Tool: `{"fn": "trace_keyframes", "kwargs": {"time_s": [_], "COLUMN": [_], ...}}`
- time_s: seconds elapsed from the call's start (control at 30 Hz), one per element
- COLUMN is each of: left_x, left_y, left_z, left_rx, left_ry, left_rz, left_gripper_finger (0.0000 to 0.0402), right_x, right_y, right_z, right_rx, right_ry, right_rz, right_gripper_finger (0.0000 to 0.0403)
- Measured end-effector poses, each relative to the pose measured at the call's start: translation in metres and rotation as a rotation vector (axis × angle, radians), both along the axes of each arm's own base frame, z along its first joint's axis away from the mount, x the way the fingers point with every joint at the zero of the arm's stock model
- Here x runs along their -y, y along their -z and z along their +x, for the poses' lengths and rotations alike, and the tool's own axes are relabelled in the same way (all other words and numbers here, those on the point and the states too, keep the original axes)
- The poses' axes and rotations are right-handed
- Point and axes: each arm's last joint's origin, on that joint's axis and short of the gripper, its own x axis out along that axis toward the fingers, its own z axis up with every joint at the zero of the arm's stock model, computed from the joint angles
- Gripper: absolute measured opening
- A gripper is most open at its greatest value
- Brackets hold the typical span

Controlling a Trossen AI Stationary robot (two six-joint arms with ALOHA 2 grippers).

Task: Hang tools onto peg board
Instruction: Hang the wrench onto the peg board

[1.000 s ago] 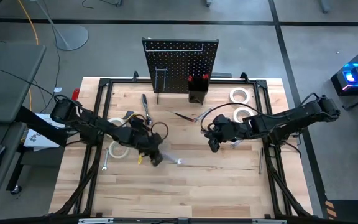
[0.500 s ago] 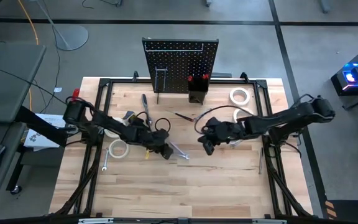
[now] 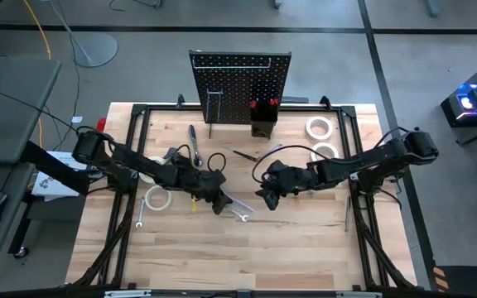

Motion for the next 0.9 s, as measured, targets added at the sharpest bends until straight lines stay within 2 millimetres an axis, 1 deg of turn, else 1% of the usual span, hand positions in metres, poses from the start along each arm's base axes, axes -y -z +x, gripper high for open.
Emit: {"fn": "trace_keyframes", "kwargs": {"time_s": [0.07,0.1,0.23,0.37,0.57,0.7,0.9], "left_x": [0.0,0.0,-0.002,-0.003,-0.003,-0.003,-0.002], "left_y": [-0.01,-0.012,-0.005,-0.001,-0.003,-0.003,0.005], "left_z": [-0.003,-0.005,-0.02,-0.025,-0.021,-0.021,-0.02], "left_rx": [0.024,0.009,-0.141,-0.189,-0.138,-0.119,-0.124], "left_ry": [0.022,0.044,0.102,0.201,0.258,0.331,0.449], "left_rz": [0.028,0.056,0.171,0.271,0.337,0.416,0.533], "left_gripper_finger": [0.0,0.0,0.0,0.0,0.0,0.0,0.0], "right_x": [0.0,0.0,0.0,0.0,0.0,0.0,0.001], "right_y": [0.0,-0.001,-0.002,-0.002,-0.003,-0.003,-0.003], "right_z": [0.0,0.001,0.002,0.002,0.002,0.002,0.002], "right_rx": [0.004,0.01,0.024,0.029,0.037,0.039,0.039], "right_ry": [0.001,0.001,0.003,0.007,0.04,0.044,0.048], "right_rz": [0.001,0.003,0.007,0.007,0.011,0.007,0.01], "right_gripper_finger": [0.0172,0.0172,0.0172,0.0172,0.0172,0.0172,0.0172]}}
